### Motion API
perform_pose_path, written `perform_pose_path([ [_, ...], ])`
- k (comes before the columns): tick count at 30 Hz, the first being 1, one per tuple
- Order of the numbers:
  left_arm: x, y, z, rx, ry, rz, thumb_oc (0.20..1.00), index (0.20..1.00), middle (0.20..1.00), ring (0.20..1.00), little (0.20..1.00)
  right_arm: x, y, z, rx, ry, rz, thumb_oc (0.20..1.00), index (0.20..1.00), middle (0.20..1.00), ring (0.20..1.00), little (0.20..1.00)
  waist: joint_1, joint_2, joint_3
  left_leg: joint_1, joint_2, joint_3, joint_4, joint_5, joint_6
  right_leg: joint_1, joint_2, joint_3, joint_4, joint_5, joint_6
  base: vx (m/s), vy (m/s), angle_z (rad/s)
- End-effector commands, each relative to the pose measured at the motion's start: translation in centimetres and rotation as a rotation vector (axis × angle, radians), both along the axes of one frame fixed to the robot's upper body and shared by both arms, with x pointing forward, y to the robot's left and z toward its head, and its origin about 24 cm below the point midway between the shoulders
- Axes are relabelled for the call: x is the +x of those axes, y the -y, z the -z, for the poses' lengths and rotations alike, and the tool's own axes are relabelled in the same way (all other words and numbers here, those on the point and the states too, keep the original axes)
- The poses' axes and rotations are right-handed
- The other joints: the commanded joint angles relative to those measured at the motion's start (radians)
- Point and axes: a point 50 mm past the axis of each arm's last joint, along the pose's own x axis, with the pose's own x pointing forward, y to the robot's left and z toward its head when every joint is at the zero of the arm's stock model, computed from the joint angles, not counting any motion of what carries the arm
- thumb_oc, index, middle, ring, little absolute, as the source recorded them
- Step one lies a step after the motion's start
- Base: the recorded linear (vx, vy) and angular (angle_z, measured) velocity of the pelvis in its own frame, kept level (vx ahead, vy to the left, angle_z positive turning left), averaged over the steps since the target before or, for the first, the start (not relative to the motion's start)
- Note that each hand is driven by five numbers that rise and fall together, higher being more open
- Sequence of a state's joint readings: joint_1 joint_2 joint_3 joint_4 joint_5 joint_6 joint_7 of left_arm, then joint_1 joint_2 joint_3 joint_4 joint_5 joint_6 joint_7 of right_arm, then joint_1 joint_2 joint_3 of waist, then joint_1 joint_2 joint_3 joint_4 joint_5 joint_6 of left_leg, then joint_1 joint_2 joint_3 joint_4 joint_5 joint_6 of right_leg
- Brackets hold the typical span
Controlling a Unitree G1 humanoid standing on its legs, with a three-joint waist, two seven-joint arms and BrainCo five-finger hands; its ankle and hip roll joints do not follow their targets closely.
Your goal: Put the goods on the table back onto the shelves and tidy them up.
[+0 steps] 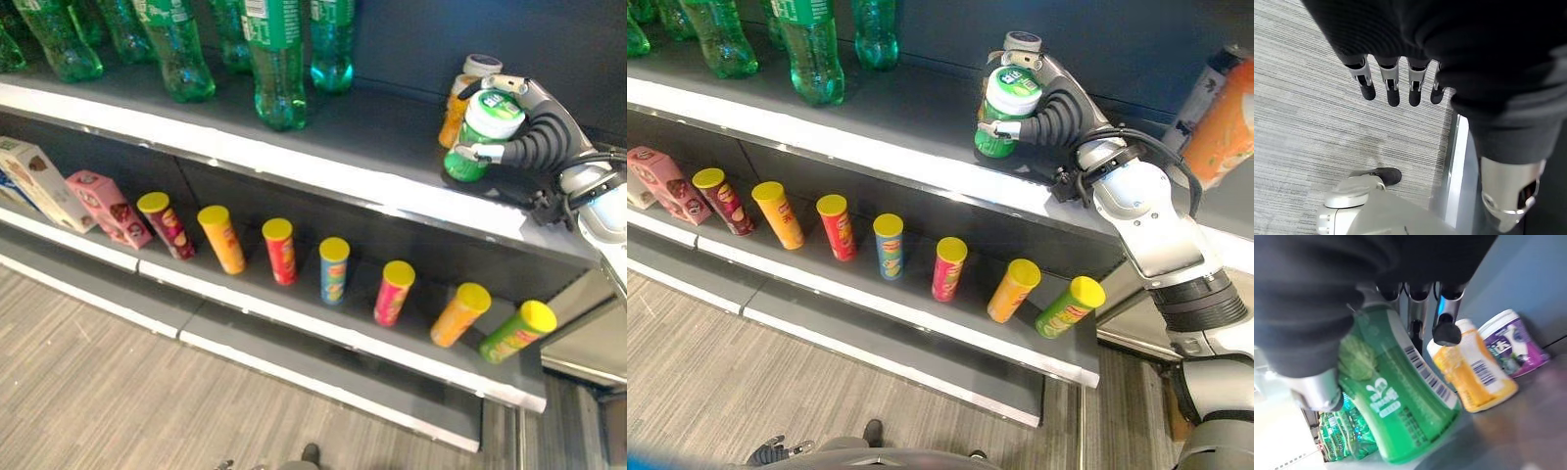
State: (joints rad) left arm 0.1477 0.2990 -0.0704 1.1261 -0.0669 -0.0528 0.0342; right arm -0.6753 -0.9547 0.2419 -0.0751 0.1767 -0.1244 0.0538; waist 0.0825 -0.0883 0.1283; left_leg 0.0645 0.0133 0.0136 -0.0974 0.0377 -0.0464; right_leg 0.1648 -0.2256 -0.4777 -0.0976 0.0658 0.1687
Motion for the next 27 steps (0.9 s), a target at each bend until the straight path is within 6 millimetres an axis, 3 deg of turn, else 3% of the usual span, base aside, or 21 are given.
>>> perform_pose_path([
  [1,0.7,-0.7,-0.1,0.035,-0.016,0.026,1.0,1.0,1.0,1.0,1.0,-0.6,-0.7,-0.4,0.001,0.011,-0.069,0.2,0.2,0.2,0.2,0.2,0.029,0.003,-0.032,0.035,0.097,0.101,0.016,-0.071,-0.075,-0.011,-0.042,0.008,0.063,-0.054,0.021,0.01,0.007,-0.07],
  [27,0.4,-0.9,0.0,0.042,-0.031,0.018,1.0,1.0,1.0,1.0,1.0,-0.2,-2.7,0.0,-0.018,-0.048,-0.164,0.2,0.2,0.2,0.2,0.2,0.026,-0.004,-0.037,0.05,0.094,0.111,0.014,-0.08,-0.071,-0.01,-0.047,0.015,0.065,-0.05,0.022,0.0,0.001,-0.01],
])
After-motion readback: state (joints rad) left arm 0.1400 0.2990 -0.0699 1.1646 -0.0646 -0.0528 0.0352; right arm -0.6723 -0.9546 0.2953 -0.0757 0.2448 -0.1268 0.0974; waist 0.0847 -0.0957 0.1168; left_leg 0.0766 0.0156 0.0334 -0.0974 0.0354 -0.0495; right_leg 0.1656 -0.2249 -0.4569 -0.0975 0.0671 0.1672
